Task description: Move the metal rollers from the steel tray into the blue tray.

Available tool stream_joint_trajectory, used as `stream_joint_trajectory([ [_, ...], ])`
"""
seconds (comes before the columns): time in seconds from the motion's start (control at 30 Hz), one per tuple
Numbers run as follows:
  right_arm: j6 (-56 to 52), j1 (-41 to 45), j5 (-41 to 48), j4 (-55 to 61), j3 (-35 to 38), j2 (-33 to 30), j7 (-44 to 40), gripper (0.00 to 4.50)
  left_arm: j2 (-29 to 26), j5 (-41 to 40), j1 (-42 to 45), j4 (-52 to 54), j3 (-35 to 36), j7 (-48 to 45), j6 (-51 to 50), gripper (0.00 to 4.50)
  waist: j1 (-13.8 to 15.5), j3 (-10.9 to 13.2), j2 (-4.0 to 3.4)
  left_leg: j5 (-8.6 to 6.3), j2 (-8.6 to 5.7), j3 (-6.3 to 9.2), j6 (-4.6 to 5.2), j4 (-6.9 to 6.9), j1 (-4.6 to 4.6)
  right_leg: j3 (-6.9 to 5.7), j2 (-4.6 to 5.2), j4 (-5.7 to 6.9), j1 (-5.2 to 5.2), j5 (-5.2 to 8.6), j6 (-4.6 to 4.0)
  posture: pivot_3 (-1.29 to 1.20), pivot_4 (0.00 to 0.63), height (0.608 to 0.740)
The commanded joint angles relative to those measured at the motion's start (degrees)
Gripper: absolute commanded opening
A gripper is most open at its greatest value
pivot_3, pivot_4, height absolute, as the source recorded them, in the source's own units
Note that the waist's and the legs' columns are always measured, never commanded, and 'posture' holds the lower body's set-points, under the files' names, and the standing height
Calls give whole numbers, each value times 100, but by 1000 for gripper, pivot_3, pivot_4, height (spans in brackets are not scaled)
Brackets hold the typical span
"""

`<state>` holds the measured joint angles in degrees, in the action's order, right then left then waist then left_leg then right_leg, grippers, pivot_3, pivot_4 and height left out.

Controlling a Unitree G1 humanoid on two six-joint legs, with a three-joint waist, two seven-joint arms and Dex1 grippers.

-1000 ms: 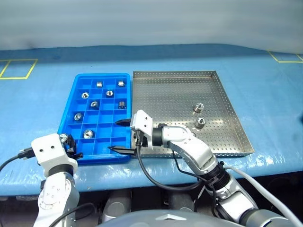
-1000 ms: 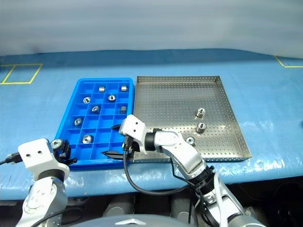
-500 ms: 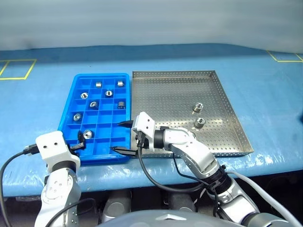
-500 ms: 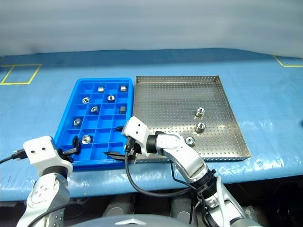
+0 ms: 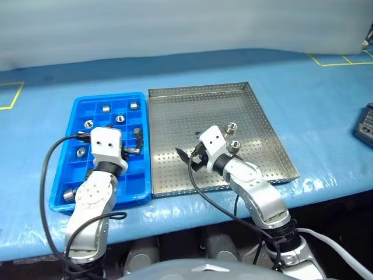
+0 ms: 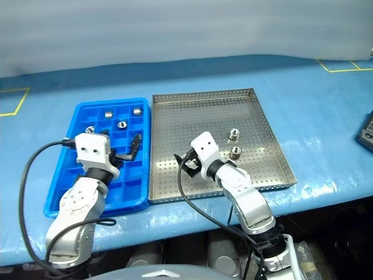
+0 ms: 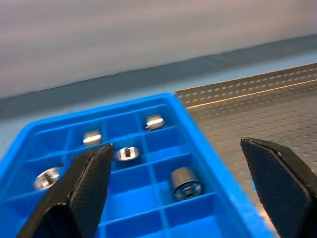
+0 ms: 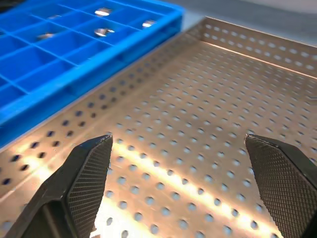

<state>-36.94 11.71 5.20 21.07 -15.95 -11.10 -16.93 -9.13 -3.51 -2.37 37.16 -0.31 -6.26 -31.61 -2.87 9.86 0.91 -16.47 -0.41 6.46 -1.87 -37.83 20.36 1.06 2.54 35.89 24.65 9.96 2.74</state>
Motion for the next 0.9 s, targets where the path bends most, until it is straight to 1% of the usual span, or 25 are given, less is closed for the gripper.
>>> stream_joint_trajectory([
  [0.03,-217,81,-524,141,332,352,989,4500,17,-231,200,-221,-395,-457,498,4474,-93,0,-1,0,0,0,0,-1,1,0,0,1,1,0,1,-160,150,740],
  [0.1,-355,198,-883,-26,428,570,1551,4500,-5,-434,205,-336,-573,-776,652,4474,-172,-1,-2,0,0,-5,1,-2,1,6,0,1,1,-2,4,-171,150,740],
  [0.17,-394,310,-1066,-207,513,742,1880,4500,-9,-633,153,-385,-703,-1036,742,4474,-228,-1,-2,-1,0,-10,2,-2,0,10,0,1,2,-4,6,-183,150,740],
  [0.37,-479,785,-1197,-937,958,1338,2532,4500,-289,-983,12,-355,-1050,-1760,835,4474,-418,0,-10,-1,0,-9,5,-2,3,11,-2,2,5,-4,6,-175,150,740],
  [0.5,-361,1178,-1139,-1557,1287,1666,2847,4500,-546,-1109,-9,-299,-1198,-2055,720,4474,-463,2,-20,-2,0,-9,7,-3,2,12,-2,2,5,-4,6,-159,150,740],
  [0.63,-205,1658,-938,-2303,1816,2056,3237,4500,-701,-1170,-122,-188,-1348,-2135,695,4474,-478,4,-32,-2,1,-9,9,-1,2,14,-3,3,6,-5,7,-140,150,740],
  [0.9,284,2237,-778,-3355,2237,2171,3719,4500,-759,-1204,-301,-42,-1454,-2113,675,4474,-441,6,-44,-6,0,-9,15,0,9,14,-3,-2,11,-10,15,-110,150,740],
])
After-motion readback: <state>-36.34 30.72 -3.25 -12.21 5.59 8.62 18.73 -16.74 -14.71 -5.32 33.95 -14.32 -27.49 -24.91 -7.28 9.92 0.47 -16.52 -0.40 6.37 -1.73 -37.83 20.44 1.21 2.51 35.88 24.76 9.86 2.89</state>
